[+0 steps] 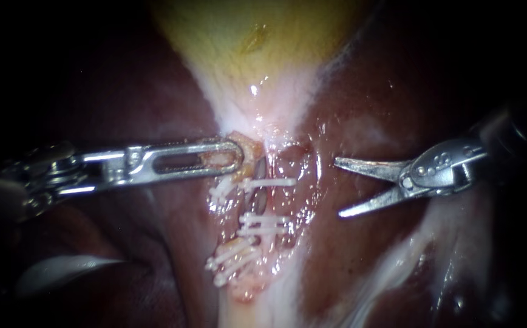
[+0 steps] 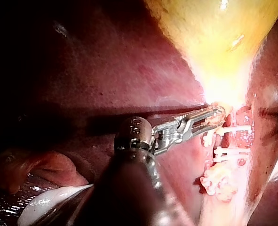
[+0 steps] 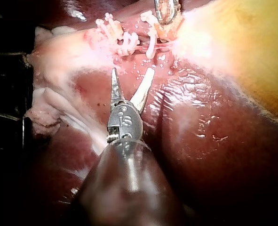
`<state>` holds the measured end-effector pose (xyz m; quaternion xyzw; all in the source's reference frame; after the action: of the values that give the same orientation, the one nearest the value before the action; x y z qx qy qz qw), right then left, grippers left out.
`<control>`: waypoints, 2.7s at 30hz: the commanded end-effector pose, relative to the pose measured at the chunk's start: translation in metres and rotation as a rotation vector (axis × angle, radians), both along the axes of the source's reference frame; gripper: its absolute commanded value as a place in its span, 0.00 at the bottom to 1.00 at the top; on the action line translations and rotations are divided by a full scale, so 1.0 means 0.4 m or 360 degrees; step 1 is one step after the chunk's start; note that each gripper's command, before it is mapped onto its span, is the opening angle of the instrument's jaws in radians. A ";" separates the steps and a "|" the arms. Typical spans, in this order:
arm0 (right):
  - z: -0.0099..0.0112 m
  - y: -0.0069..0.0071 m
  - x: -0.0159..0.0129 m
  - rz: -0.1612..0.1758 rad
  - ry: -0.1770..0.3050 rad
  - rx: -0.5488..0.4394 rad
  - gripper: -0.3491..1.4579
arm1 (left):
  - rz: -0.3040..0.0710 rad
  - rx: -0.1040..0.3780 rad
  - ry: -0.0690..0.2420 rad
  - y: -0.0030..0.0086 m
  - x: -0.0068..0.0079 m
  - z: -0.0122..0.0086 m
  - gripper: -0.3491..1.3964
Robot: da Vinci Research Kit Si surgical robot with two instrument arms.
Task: Go to the cutting position right tube
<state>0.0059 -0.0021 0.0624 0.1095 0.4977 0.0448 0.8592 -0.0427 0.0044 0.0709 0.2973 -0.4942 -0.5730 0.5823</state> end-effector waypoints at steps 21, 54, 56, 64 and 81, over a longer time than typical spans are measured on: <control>-0.0002 -0.0002 0.0004 -0.0016 0.0017 0.0012 0.99 | -0.0062 -0.0031 -0.0046 0.0102 0.0128 -0.0223 0.00; 0.0176 -0.0114 0.0107 0.0063 -0.0269 0.1097 0.98 | -0.0077 -0.0038 -0.0039 0.0085 0.0118 -0.0225 0.00; 0.0186 -0.0107 0.0118 0.0068 -0.0272 0.1117 0.98 | -0.0077 -0.0038 -0.0039 0.0085 0.0118 -0.0226 0.00; 0.0222 -0.0097 0.0171 0.0058 -0.0266 0.1191 0.98 | -0.0078 -0.0038 -0.0038 0.0084 0.0118 -0.0227 0.00; 0.0270 -0.0090 0.0283 -0.0006 -0.0168 0.1283 0.98 | -0.0078 -0.0039 -0.0038 0.0083 0.0116 -0.0226 0.00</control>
<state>0.0172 -0.0057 0.0732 0.4385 0.3943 0.2416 0.7706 -0.0380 0.0077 0.0619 0.2847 -0.5153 -0.5775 0.5656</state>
